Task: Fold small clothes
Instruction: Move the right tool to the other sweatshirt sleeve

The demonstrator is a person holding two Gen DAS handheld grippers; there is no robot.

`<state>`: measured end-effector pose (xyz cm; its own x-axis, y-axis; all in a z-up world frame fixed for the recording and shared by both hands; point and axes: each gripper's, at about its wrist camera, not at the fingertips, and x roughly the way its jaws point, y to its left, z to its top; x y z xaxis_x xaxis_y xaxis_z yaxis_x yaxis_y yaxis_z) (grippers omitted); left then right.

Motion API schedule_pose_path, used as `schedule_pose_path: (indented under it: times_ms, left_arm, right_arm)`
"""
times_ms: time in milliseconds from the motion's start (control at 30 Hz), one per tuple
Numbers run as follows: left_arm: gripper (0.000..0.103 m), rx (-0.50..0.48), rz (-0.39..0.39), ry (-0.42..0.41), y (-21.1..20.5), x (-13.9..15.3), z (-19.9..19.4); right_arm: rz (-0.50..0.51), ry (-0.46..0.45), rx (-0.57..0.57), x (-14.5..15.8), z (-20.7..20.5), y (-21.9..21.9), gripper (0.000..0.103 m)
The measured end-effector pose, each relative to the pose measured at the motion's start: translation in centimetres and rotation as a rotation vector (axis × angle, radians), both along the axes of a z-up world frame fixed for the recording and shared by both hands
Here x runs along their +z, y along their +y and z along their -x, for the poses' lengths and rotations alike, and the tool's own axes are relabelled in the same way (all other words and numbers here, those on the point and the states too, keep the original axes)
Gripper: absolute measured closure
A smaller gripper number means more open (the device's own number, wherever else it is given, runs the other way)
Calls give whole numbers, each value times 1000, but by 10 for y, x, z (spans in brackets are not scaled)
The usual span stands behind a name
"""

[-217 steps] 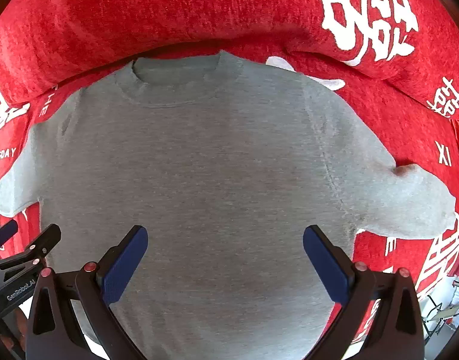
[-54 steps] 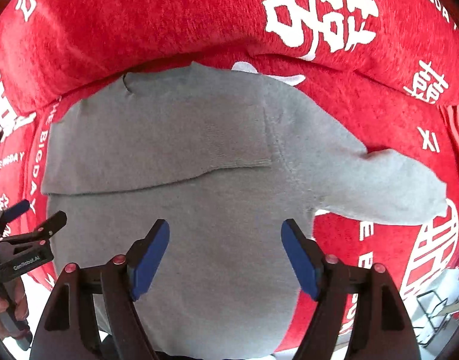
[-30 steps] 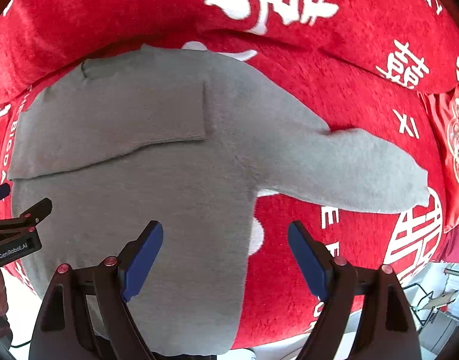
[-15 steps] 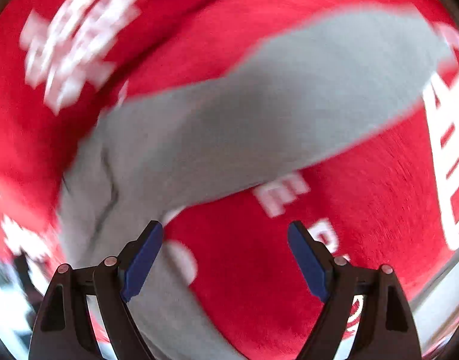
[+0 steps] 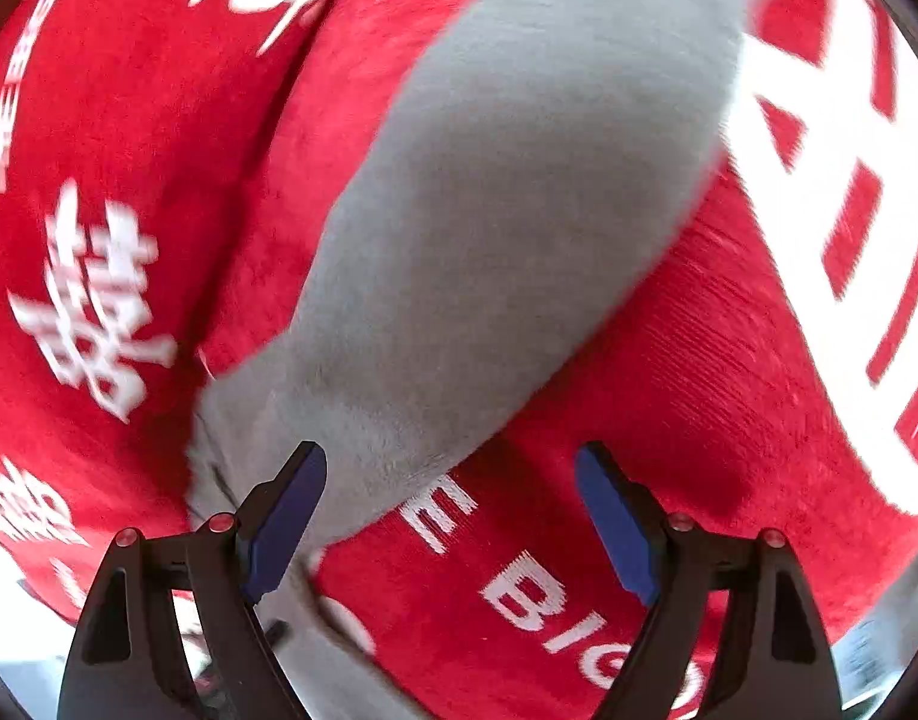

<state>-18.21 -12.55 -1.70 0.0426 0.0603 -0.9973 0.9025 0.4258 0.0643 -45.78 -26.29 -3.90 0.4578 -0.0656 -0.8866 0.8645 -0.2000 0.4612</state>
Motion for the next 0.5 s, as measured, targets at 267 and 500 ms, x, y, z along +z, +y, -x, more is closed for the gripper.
schedule_pose_path:
  times_ms: [267, 500]
  left_arm:
    - [1, 14, 11, -17, -5, 7, 19]
    - [1, 6, 11, -14, -10, 7, 24]
  right_arm:
    - [31, 287, 235, 13, -51, 8, 16]
    - [65, 339, 299, 17, -59, 14, 16]
